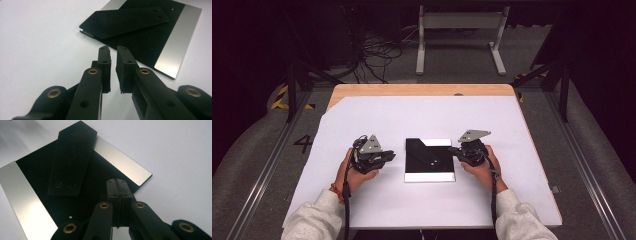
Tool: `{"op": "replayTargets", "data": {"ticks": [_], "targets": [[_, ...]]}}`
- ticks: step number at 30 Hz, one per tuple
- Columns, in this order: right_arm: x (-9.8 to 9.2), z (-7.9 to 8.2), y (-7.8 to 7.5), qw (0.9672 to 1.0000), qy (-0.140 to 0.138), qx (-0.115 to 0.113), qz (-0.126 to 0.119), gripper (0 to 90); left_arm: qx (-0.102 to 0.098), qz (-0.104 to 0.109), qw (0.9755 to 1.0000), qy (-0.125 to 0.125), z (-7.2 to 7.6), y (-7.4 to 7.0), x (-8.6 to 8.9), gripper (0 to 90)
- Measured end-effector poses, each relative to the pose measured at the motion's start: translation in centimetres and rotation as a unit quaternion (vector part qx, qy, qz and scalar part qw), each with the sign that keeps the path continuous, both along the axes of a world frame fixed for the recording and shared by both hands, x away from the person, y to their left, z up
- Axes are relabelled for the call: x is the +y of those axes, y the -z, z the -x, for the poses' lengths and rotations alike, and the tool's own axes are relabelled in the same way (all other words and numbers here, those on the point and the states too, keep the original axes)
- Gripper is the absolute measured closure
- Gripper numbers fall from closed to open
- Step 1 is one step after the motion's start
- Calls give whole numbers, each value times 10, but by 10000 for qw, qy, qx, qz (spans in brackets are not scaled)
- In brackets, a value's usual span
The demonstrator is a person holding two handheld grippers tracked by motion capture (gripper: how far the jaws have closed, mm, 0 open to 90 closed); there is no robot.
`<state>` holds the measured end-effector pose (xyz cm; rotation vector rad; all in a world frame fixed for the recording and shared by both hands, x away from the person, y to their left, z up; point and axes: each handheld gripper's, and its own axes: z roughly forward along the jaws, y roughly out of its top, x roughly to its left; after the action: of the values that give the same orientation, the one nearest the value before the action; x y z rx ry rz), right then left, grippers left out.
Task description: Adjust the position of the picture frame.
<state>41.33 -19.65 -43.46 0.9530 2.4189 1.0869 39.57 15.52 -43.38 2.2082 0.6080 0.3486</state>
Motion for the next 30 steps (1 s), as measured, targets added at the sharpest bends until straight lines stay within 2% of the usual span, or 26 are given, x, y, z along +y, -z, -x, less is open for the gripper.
{"op": "replayTargets", "data": {"ticks": [2,8,12,16,19,22,30], "targets": [[2,2,-2,10000,-32,-37,-17,895,9,78,10000,-8,3,0,4,786],[6,6,-4,9999,-109,-77,-11,876,-62,111,9999,-7,10,0,11,743],[10,9,-5,9997,-187,-121,33,867,-91,73,9999,-78,12,1,16,668],[12,11,-6,9996,-202,-167,41,836,-119,139,9997,-165,14,2,21,606],[12,12,-7,9996,-195,-179,17,816,-182,22,9996,-216,16,2,23,569],[13,13,-8,9996,-206,-188,5,794,-256,88,9993,-276,20,0,26,530],[16,16,-9,9993,-286,-229,18,775,-318,2,9988,-368,27,2,32,444]]}}
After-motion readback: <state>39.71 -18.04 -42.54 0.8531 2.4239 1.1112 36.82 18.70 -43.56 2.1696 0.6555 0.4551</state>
